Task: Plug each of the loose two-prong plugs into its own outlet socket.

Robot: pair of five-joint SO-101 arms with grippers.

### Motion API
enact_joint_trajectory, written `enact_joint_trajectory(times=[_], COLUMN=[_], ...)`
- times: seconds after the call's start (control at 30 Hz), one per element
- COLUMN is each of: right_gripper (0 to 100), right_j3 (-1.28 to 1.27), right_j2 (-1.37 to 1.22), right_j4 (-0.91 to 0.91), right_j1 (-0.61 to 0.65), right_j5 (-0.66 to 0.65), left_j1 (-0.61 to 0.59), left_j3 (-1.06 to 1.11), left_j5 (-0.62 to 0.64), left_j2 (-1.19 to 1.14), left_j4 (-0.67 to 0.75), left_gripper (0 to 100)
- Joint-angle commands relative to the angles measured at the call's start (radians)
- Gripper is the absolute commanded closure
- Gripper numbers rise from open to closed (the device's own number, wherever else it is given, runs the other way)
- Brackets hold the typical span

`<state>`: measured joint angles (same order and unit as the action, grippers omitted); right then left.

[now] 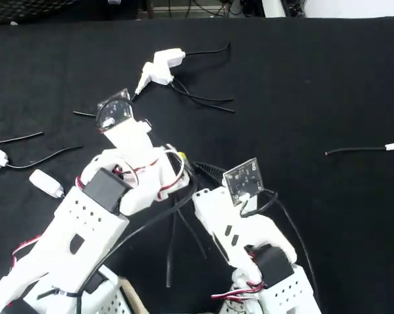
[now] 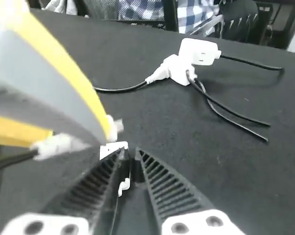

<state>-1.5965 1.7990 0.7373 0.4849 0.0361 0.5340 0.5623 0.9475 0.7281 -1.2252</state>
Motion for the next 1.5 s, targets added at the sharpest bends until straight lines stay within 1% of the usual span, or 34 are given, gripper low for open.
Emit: enact_joint_trajectory(times=[0.0, 0.13, 0.3, 0.37, 0.43, 0.57, 0.67, 0.8, 0.97, 1.07, 1.13, 1.2, 1.33, 1.4, 1.47], right_gripper=[98.6, 98.6, 98.6, 98.6, 98.6, 98.6, 98.6, 98.6, 98.6, 98.6, 98.6, 98.6, 98.6, 98.6, 98.6], right_j3=[0.076, 0.108, 0.211, 0.24, 0.236, 0.208, 0.2, 0.208, 0.239, 0.275, 0.283, 0.283, 0.286, 0.295, 0.312], right_j2=[0.117, 0.111, 0.105, 0.107, 0.107, 0.107, 0.11, 0.124, 0.12, 0.12, 0.12, 0.12, 0.122, 0.122, 0.122], right_j4=[-0.008, 0.002, 0.089, 0.11, 0.114, 0.115, 0.164, 0.196, 0.229, 0.252, 0.272, 0.276, 0.278, 0.282, 0.296], right_j1=[-0.012, -0.04, -0.051, -0.04, -0.032, 0.052, 0.063, 0.02, -0.012, -0.011, -0.009, 0.017, 0.041, 0.041, 0.038], right_j5=[-0.014, -0.015, -0.003, 0.012, 0.017, 0.002, -0.055, -0.061, -0.058, -0.046, -0.066, -0.08, -0.083, -0.083, -0.086], left_j1=[-0.019, -0.027, -0.061, -0.061, -0.058, -0.054, -0.054, -0.044, -0.024, 0.002, 0.002, 0.002, 0.005, 0.007, 0.016], left_j3=[-0.033, -0.054, -0.056, -0.077, -0.128, -0.213, -0.234, -0.248, -0.314, -0.354, -0.366, -0.369, -0.371, -0.36, -0.343], left_j5=[-0.021, -0.026, -0.04, -0.08, -0.124, -0.226, -0.23, -0.229, -0.232, -0.23, -0.232, -0.232, -0.236, -0.265, -0.333], left_j2=[0.008, 0.008, -0.057, -0.107, -0.138, -0.175, -0.196, -0.255, -0.322, -0.365, -0.404, -0.442, -0.46, -0.437, -0.411], left_j4=[0.046, 0.051, 0.109, 0.1, 0.055, -0.015, -0.006, 0.052, 0.057, 0.057, 0.063, 0.092, 0.091, 0.091, 0.074], left_gripper=[97, 97, 97, 97, 97, 97, 97, 97, 97, 97, 97, 97, 97, 97, 97])
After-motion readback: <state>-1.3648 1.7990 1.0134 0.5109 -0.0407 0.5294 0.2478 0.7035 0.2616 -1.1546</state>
